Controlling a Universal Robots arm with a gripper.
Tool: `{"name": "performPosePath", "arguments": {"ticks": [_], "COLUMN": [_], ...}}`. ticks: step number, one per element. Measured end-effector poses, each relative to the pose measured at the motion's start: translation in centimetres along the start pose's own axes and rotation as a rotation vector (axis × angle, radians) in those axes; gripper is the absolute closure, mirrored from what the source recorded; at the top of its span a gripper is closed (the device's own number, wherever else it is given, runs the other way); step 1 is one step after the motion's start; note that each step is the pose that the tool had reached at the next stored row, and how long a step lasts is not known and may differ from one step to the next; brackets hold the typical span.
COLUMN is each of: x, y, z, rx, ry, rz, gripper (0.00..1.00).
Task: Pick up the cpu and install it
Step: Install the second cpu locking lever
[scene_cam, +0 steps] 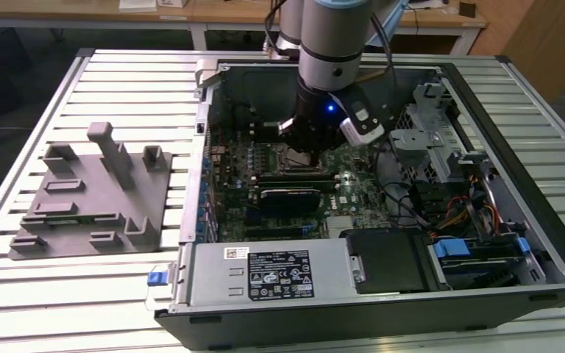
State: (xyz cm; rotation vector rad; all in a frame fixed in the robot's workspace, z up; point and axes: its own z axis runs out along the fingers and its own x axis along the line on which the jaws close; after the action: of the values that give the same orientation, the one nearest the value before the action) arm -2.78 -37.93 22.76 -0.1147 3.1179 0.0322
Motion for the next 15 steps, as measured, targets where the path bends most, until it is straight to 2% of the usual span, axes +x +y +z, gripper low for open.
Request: {"name": "performPosePath", "arguments": {"ticks": [3,7,15], "x": [0.5,1.53,2.8], "y": [-0.15,-0.11,-0.02], "z": [0.0,0.03,0.34], "rx": [0.0001,-0.0001,-0.0012], "ry": [0.0002,0.0002,0.0001], "rz": [0.0,0.0,0.0], "gripper": [0.89,0.89,0.89]}}
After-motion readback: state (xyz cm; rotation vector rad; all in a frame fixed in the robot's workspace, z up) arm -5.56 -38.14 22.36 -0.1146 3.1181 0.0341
